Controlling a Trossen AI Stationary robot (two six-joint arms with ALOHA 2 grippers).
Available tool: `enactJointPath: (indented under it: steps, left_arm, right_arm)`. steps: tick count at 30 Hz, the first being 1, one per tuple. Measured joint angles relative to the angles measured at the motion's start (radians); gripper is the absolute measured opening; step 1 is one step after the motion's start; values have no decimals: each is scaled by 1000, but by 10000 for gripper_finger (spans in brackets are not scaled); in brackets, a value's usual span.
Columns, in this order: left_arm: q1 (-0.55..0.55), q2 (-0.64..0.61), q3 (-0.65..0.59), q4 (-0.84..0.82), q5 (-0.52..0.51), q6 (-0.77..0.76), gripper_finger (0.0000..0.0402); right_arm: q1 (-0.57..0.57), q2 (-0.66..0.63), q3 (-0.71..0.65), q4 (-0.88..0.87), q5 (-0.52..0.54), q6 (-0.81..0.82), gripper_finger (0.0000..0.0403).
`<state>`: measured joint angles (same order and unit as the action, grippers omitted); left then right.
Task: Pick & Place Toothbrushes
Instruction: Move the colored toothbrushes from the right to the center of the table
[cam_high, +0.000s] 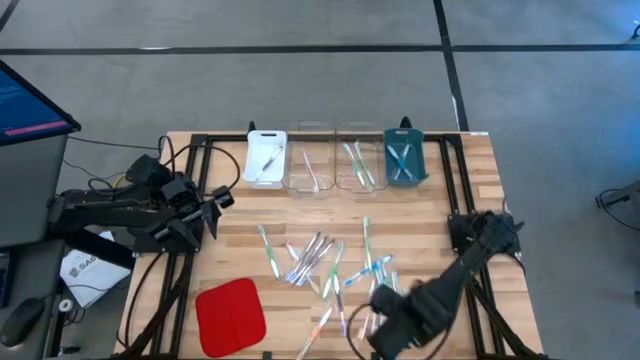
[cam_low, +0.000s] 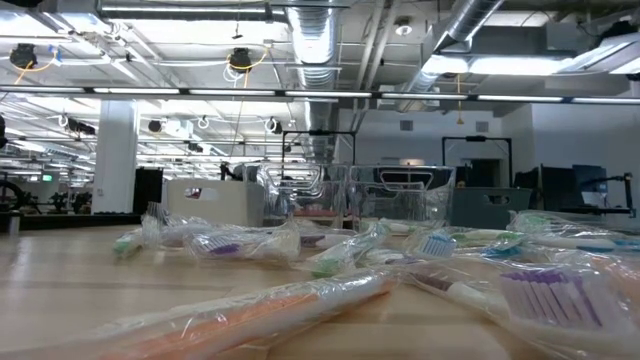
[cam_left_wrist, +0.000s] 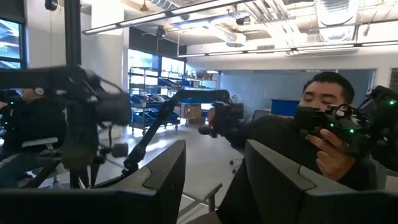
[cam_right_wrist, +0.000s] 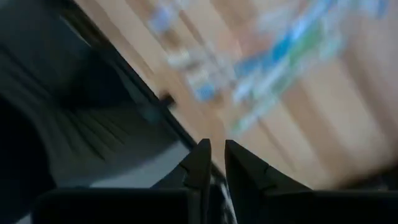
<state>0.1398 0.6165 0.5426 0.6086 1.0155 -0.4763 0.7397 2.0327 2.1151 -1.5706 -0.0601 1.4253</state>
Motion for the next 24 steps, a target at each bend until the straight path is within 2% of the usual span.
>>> enactJointPath:
  steps: [4, 6, 17, 24]
  left_arm:
    - [0, 0, 0, 1, -6, 0, 159]
    - [0, 0, 0, 1, -16, 0, 159]
    - [0, 1, 0, 3, -26, 7, 159]
    - [0, 10, 0, 5, -26, 8, 159]
  right_arm:
    - [58, 0, -125, -2, -234, 91, 26]
    - [74, 0, -186, -2, -298, 69, 13]
    - [103, -4, -524, 9, -287, -154, 1]
    - [47, -5, -649, 226, -301, -254, 0]
